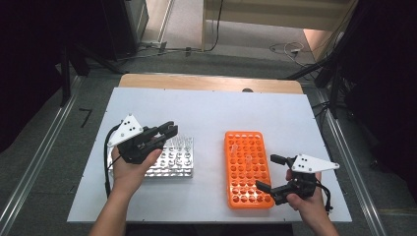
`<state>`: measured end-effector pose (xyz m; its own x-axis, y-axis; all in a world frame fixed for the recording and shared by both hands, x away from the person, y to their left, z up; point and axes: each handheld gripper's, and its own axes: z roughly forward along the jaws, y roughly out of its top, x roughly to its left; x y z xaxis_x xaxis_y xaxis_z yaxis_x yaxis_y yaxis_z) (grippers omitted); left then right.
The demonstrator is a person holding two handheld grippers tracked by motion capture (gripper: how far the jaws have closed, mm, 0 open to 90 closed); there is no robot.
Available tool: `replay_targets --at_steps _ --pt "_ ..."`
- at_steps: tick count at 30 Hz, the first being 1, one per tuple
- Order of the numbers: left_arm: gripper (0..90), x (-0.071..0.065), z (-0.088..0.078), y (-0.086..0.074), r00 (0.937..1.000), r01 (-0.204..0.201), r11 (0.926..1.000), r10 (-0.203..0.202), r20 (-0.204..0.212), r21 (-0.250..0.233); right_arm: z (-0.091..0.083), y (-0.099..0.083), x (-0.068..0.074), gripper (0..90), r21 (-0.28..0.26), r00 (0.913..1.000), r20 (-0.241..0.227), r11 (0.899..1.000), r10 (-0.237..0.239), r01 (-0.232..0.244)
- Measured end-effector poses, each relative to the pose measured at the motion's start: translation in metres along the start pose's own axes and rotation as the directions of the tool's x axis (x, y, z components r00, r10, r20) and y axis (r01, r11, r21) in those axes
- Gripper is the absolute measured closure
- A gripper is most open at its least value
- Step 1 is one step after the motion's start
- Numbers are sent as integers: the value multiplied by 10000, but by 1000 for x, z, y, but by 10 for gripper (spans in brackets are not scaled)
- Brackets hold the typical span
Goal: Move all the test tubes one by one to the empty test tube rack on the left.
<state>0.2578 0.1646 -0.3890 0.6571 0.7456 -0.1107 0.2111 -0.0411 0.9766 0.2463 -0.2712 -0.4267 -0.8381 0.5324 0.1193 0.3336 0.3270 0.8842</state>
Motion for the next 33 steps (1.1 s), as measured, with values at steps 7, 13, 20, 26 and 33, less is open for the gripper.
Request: replay_targets --at_steps 7,13,20,26,33 --pt "748 12 2 -4 9990 198 9997 -203 -392 -112 -4 -3 -7 0 30 9998 159 9999 99 -99" --pt "749 19 8 -7 9970 218 9997 -223 -739 -71 -7 -4 -10 0 -14 9995 241 9998 183 -183" --pt "749 26 14 -15 9919 418 9991 -408 -1201 57 -8 -6 -13 0 -25 9994 280 9997 225 -225" --pt "748 27 22 -21 9895 407 9989 -372 -1399 222 -8 -6 -13 0 -14 9993 295 9997 240 -239" --pt "748 28 26 -23 9872 380 9989 -331 -1563 286 -8 -6 -13 0 -6 9992 289 9997 262 -262"
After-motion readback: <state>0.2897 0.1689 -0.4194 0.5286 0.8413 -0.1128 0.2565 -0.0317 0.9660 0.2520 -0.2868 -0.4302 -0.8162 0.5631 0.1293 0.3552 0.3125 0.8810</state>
